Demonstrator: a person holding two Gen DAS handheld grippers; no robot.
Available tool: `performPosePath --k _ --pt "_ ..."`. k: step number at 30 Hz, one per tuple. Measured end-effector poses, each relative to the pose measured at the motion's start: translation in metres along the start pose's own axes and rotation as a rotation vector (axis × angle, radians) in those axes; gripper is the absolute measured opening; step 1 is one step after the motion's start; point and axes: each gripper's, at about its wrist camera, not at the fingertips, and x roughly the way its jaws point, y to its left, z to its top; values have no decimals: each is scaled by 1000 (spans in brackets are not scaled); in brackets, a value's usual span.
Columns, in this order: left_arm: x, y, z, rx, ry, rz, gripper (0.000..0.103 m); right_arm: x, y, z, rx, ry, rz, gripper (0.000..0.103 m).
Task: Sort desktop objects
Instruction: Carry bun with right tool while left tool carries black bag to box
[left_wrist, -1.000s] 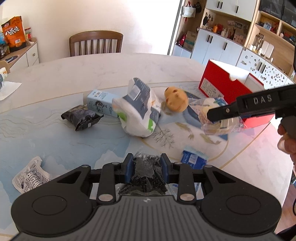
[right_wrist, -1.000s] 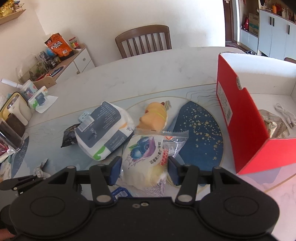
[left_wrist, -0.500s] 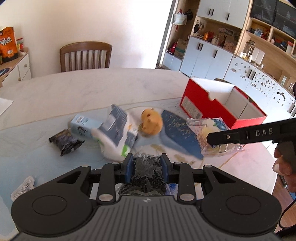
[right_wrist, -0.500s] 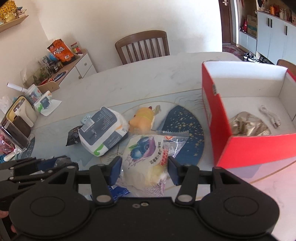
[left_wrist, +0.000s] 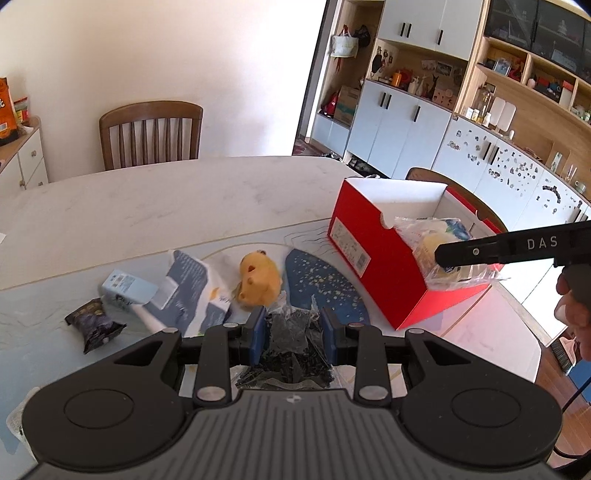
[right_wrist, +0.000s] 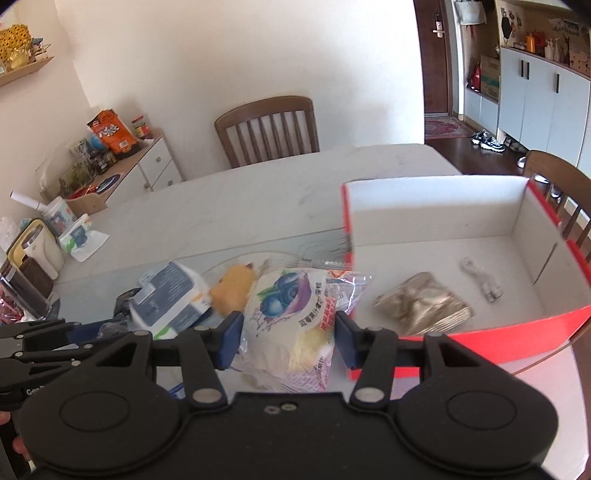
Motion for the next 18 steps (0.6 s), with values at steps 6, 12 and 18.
performPosePath --k 6,12,18 --pt "12 -23 12 12 -10 9 30 -5 -32 7 11 -18 -6 52" --pt "29 -49 25 22 -10 8 30 -8 -61 12 16 -25 -14 52" --pt "47 -79 41 54 -5 -27 30 -10 -90 16 21 -21 -39 52"
